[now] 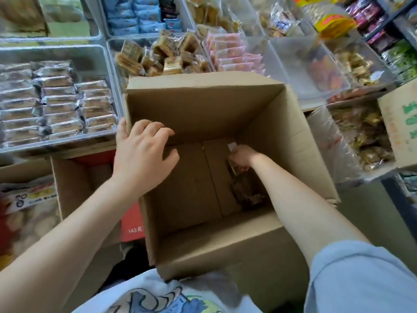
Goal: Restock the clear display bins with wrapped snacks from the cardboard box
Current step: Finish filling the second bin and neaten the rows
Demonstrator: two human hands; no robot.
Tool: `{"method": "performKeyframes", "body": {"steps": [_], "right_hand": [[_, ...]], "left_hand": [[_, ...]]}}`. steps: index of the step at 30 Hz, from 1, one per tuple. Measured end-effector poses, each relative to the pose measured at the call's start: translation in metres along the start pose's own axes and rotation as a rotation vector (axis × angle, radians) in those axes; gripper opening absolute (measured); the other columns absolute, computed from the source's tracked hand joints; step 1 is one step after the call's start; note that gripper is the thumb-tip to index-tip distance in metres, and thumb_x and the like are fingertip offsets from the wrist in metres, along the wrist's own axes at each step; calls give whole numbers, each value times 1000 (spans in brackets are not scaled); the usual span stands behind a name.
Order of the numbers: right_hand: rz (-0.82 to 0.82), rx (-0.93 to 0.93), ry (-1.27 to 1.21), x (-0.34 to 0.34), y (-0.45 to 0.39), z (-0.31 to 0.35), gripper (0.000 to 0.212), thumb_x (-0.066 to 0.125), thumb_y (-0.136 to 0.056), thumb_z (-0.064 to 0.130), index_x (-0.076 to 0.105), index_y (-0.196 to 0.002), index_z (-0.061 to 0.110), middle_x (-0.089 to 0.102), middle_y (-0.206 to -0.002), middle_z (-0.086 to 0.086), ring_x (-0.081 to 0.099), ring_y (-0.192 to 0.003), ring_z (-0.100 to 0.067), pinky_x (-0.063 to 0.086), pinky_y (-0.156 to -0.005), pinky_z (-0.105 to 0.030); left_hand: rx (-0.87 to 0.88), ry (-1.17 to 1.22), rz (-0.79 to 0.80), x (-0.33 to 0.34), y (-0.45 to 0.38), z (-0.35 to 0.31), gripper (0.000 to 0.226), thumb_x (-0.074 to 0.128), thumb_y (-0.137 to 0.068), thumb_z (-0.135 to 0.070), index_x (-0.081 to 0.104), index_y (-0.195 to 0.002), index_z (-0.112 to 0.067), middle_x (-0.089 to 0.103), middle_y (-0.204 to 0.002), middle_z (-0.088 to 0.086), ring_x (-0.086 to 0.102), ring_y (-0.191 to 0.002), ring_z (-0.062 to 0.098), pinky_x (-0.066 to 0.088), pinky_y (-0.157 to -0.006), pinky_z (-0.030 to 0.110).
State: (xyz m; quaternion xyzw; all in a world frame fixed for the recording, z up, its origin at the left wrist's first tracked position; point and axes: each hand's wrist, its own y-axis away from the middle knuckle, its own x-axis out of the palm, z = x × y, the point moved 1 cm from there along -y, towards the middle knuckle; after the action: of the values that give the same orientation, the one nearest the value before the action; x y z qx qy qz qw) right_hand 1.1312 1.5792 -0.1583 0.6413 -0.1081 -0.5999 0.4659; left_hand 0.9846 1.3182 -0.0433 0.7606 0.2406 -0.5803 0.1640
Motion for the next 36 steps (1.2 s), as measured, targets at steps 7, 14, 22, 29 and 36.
{"method": "performKeyframes", "body": {"steps": [7, 14, 22, 29, 36], "right_hand": [[319, 36, 355, 66, -129, -67, 58, 55, -87, 52, 51, -141, 31, 50, -146, -2, 56, -120, -25, 52, -89, -40], [367, -187, 98, 32, -72, -8, 25, 50, -103, 25, 58, -125, 35, 49, -136, -4, 55, -116, -29, 56, -90, -44], [943, -562, -623, -49, 66, 85, 49, 39, -106, 22, 39, -147, 49, 48, -146, -22, 52, -126, -48, 52, -91, -48], [963, -869, -869, -86, 142, 162, 58, 35, -105, 18, 22, -156, 42, 47, -146, -22, 54, -113, -39, 54, -72, -35], [573, -834, -1041, -57, 166, 267, 44, 50, -102, 22, 44, -143, 5, 63, -115, -22, 66, -95, -29, 60, -80, -35]], "left_hand": [[-51, -32, -24, 4, -3, -3, 46, 45, -92, -48, 68, -122, -22, 64, -132, 5, 46, -133, 30, 20, -119, 60], [-85, -29, -32, 7, -2, -3, 43, 47, -94, -49, 70, -119, -22, 64, -131, 6, 46, -135, 31, 23, -119, 58], [-129, 493, -176, -10, 10, 4, 28, 58, -97, -31, 69, -121, -23, 64, -125, -5, 52, -125, 12, 39, -111, 41], [-258, 1168, -64, -68, 4, 40, 39, 66, -89, -42, 60, -126, -31, 66, -122, -9, 62, -114, 4, 49, -97, 28], [-102, 1014, -209, -89, 21, 106, 88, 81, -68, -55, 41, -145, -35, 46, -144, -6, 50, -129, 6, 54, -93, 23]]}}
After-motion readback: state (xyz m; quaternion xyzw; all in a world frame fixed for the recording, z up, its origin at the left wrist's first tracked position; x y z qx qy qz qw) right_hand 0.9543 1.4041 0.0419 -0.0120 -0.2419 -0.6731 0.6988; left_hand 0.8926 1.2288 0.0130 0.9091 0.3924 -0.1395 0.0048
